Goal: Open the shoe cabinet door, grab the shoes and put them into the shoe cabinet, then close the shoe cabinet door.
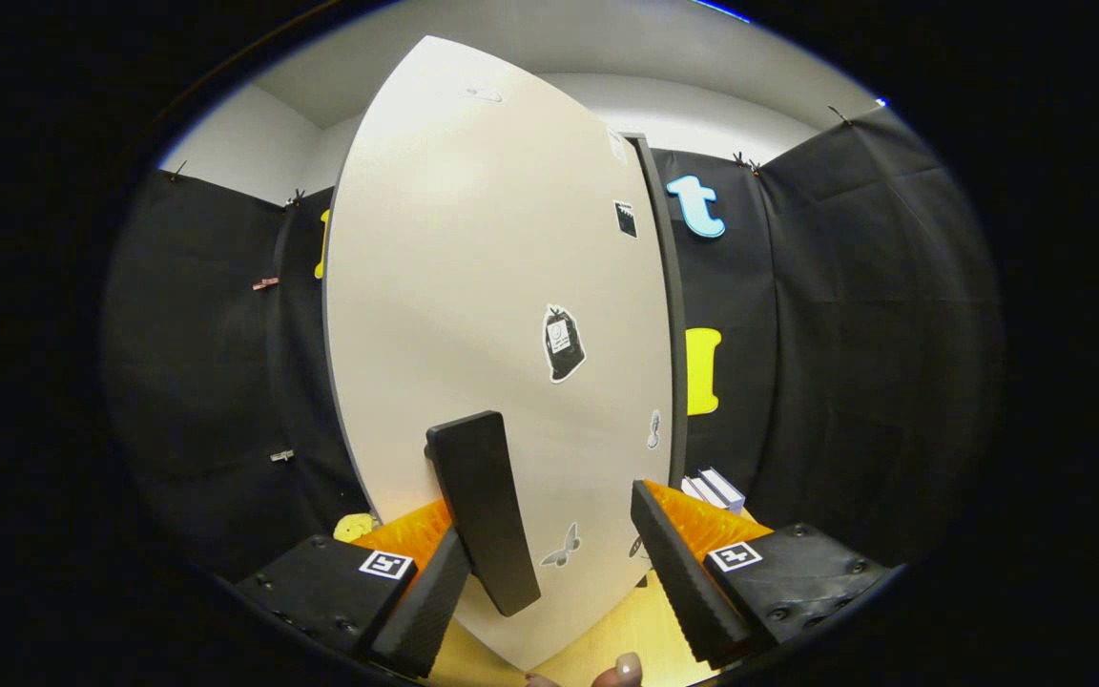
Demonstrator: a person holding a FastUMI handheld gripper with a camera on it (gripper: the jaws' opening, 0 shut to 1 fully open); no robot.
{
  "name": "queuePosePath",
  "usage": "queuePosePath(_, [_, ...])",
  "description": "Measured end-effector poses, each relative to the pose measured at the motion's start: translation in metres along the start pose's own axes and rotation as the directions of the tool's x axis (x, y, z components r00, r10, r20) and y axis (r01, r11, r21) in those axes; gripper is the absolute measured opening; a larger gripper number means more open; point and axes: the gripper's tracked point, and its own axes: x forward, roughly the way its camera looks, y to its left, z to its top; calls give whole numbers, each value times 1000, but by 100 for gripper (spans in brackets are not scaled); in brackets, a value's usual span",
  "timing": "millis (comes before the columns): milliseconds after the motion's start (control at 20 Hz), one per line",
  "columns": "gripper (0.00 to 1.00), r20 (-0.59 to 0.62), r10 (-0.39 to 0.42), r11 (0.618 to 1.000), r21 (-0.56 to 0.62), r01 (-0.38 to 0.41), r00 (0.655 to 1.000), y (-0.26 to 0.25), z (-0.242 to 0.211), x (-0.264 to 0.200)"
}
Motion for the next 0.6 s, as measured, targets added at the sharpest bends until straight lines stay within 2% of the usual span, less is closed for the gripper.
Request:
queuePosePath(250, [96, -4, 4, 1000, 17, -4, 1000, 27, -2, 16])
queuePosePath(400, [96, -4, 67, 998, 10, -67, 998, 51, -3, 21])
queuePosePath(600, [99, -14, 89, 995, -31, -90, 996, 69, -6, 32])
